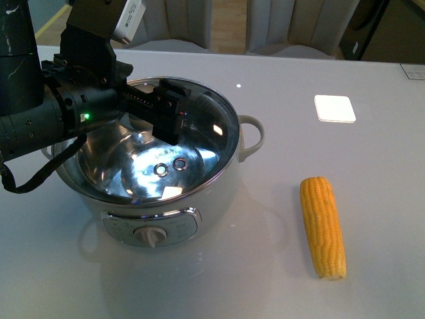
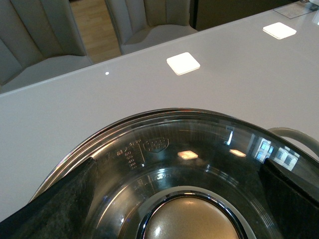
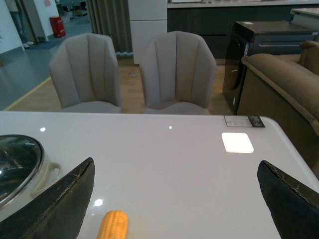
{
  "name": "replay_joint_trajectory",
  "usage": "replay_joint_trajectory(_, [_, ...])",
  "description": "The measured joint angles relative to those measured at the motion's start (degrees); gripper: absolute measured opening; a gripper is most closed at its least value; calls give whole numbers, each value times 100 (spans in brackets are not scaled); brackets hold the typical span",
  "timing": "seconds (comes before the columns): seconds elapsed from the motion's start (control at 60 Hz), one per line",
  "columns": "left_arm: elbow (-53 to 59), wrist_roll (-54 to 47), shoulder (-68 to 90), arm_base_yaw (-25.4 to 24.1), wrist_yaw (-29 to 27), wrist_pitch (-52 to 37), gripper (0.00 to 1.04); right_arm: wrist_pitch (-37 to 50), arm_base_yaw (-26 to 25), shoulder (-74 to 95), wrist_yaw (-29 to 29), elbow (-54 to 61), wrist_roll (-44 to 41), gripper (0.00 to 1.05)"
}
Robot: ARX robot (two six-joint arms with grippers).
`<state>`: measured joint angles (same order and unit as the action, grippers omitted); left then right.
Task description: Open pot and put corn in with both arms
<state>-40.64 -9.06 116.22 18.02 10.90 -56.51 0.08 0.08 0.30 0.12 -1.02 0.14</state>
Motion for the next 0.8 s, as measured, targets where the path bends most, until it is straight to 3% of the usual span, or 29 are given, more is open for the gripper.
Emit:
replay_joint_trajectory(0.633, [28, 315, 28, 22, -83, -81, 98, 0, 0, 0, 0, 0, 0, 96])
replay_joint_trajectory(0.799, [26, 201, 26, 13, -35, 236, 98, 0, 0, 0, 0, 0, 0, 96])
